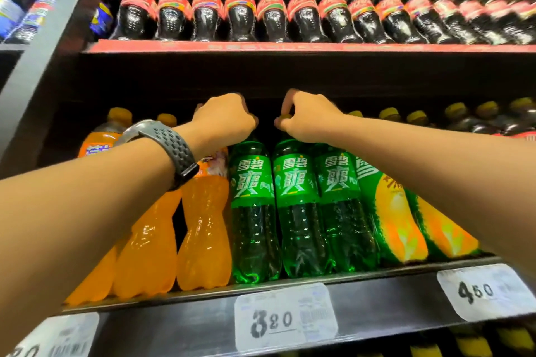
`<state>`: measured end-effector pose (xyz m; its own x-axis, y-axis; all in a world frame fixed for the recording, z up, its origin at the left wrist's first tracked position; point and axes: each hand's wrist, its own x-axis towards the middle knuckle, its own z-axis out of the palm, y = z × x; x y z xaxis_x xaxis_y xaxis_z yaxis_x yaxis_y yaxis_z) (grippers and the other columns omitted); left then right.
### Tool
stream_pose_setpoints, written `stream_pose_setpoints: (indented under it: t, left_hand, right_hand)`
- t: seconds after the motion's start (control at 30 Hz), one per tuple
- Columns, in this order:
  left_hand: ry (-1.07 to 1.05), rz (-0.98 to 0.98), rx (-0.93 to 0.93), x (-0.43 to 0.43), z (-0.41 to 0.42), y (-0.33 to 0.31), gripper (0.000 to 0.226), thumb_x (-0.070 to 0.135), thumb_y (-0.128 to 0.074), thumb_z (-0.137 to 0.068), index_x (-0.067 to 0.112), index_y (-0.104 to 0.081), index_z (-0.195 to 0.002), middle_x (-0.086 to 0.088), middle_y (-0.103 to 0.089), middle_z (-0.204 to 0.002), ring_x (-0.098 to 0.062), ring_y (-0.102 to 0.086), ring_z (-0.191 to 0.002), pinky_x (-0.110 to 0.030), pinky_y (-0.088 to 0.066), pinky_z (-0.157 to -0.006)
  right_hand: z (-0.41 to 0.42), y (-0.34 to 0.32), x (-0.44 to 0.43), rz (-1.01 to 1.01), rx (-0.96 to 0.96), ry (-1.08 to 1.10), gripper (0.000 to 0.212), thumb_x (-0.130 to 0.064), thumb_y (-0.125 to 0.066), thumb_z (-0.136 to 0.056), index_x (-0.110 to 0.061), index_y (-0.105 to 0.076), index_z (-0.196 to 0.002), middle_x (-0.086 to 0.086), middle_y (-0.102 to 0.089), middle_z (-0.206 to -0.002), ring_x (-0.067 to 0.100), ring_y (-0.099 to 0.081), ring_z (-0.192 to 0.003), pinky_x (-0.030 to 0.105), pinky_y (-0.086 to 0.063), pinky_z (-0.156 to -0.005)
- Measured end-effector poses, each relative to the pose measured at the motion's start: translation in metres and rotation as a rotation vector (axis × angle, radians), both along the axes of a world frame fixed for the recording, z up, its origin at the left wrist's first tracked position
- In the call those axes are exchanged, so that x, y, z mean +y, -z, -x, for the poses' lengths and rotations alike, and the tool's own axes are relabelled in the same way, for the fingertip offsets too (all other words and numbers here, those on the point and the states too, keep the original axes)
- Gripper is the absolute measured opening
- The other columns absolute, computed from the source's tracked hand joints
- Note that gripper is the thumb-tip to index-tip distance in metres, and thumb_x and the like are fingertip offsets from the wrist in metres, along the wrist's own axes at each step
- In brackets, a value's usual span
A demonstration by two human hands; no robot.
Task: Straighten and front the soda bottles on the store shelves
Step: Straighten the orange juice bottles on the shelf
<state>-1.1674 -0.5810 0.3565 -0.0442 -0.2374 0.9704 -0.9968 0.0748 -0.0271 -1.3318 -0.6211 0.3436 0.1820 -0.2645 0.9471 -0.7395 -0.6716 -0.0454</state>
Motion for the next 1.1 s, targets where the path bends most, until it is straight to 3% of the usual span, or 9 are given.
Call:
stream_pose_setpoints:
  t: [0.13, 0.3, 0.53, 0.7, 0.83, 1.0, 1.1]
  left_hand:
    - [-0.028, 0.019, 0.005, 0.006, 0.003, 0.002, 0.023, 0.039, -0.062, -0.081, 0.019, -0.062, -0.093, -0.011, -0.066, -0.103, -0.034, -0.059, -0.102, -0.041, -0.046, -0.092]
    - [-0.086, -0.024, 0.032, 0.012, 0.01, 0.001, 0.026, 0.042, -0.065, -0.08, 0.019, -0.065, -0.092, -0.01, -0.067, -0.1, -0.032, -0.06, -0.098, -0.038, -0.05, -0.086]
    - [-0.276, -0.126, -0.031, 0.013, 0.025, 0.0, 0.033, 0.038, -0.063, -0.081, 0.01, -0.067, -0.099, -0.011, -0.066, -0.094, -0.029, -0.059, -0.086, -0.031, -0.046, -0.068]
    - [-0.251, 0.046, -0.164, 0.007, 0.042, 0.009, 0.046, 0.053, -0.048, -0.088, 0.016, -0.062, -0.112, -0.014, -0.066, -0.111, -0.035, -0.059, -0.105, -0.036, -0.047, -0.083]
    - [-0.137, -0.042, -0.278, 0.001, 0.063, 0.021, 0.062, 0.059, -0.047, -0.087, 0.022, -0.047, -0.137, -0.007, -0.058, -0.132, -0.029, -0.053, -0.12, -0.04, -0.043, -0.099]
    - [-0.205, -0.086, -0.277, -0.004, 0.072, 0.029, 0.061, 0.053, -0.052, -0.088, 0.021, -0.044, -0.139, -0.009, -0.05, -0.137, -0.029, -0.049, -0.123, -0.044, -0.041, -0.102]
    - [-0.176, -0.083, -0.253, -0.003, 0.07, 0.029, 0.06, 0.052, -0.053, -0.088, 0.022, -0.045, -0.139, -0.007, -0.05, -0.137, -0.027, -0.048, -0.124, -0.043, -0.041, -0.102]
  right_hand:
    - [-0.001, -0.005, 0.001, 0.002, -0.011, 0.009, 0.031, -0.04, -0.06, -0.086, -0.015, -0.064, -0.104, 0.008, -0.064, -0.104, 0.029, -0.059, -0.099, 0.038, -0.049, -0.089]
    - [0.009, -0.01, 0.004, 0.01, 0.09, 0.028, 0.039, -0.046, -0.059, -0.088, -0.014, -0.068, -0.108, 0.009, -0.065, -0.108, 0.027, -0.06, -0.1, 0.027, -0.046, -0.075]
    - [0.016, -0.007, 0.006, 0.037, 0.311, 0.089, 0.042, -0.042, -0.05, -0.093, -0.014, -0.062, -0.122, 0.008, -0.061, -0.123, 0.027, -0.055, -0.113, 0.03, -0.044, -0.09]
    - [0.046, -0.013, 0.0, 0.147, 0.251, 0.189, 0.042, -0.041, -0.051, -0.092, -0.013, -0.061, -0.121, 0.012, -0.061, -0.122, 0.031, -0.056, -0.111, 0.03, -0.046, -0.085]
    - [0.061, -0.009, -0.013, 0.113, 0.296, 0.339, 0.048, -0.051, -0.05, -0.088, -0.014, -0.06, -0.117, 0.014, -0.062, -0.115, 0.034, -0.059, -0.103, 0.03, -0.042, -0.071]
    - [0.061, -0.008, -0.018, 0.071, 0.18, 0.188, 0.039, -0.042, -0.051, -0.09, -0.011, -0.063, -0.11, 0.012, -0.064, -0.109, 0.031, -0.059, -0.097, 0.029, -0.041, -0.068]
    - [0.064, -0.007, -0.023, 0.047, 0.136, 0.112, 0.037, -0.041, -0.051, -0.09, -0.012, -0.064, -0.107, 0.012, -0.064, -0.106, 0.031, -0.06, -0.096, 0.031, -0.047, -0.074]
